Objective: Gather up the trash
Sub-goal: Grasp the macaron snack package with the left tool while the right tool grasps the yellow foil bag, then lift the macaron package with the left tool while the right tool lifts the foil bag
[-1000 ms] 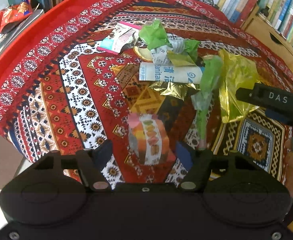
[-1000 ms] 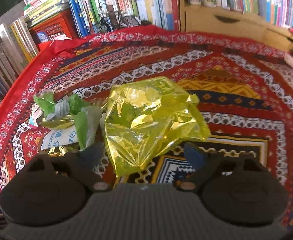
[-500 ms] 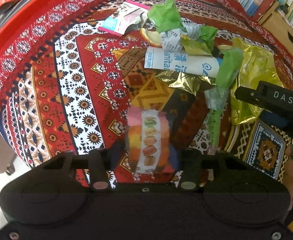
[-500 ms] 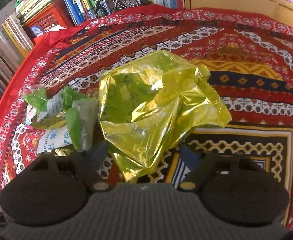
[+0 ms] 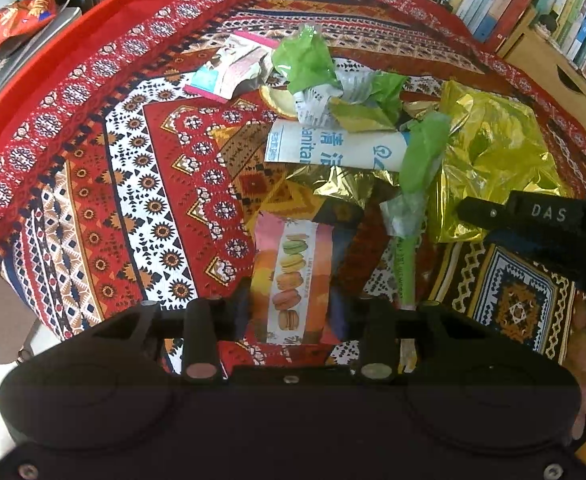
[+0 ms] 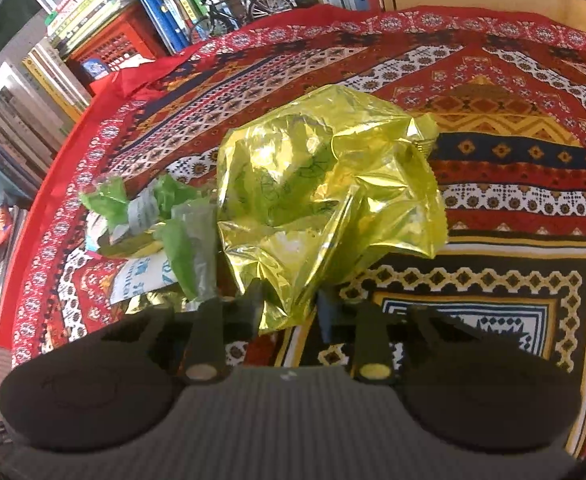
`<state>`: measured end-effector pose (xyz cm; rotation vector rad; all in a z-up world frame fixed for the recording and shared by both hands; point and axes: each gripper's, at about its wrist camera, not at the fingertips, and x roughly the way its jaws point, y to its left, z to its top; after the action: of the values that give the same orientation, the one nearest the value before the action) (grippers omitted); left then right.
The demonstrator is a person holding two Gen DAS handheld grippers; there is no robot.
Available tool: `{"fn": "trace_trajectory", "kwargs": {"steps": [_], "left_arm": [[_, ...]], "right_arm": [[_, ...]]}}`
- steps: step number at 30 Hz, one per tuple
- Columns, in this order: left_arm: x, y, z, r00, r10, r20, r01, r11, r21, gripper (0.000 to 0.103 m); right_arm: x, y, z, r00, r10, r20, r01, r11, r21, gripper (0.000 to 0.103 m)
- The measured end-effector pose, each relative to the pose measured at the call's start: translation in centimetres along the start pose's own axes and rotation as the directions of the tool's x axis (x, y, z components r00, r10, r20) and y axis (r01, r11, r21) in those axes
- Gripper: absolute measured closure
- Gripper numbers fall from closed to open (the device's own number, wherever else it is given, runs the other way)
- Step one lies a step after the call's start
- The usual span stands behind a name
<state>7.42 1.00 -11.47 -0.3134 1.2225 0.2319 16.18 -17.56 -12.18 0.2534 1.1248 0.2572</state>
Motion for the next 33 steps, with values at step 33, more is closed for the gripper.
{"fn": "trace_trajectory", "kwargs": {"steps": [33], "left_arm": [[-7.4, -2.1, -5.0, 0.983, 0.045, 0.179, -0.038, 0.998, -0.043, 0.067]], "right_arm": [[-9.2, -2.9, -4.1, 0.98, 0.172, 0.103, -0.167, 0.985, -0.051, 0.08]]}}
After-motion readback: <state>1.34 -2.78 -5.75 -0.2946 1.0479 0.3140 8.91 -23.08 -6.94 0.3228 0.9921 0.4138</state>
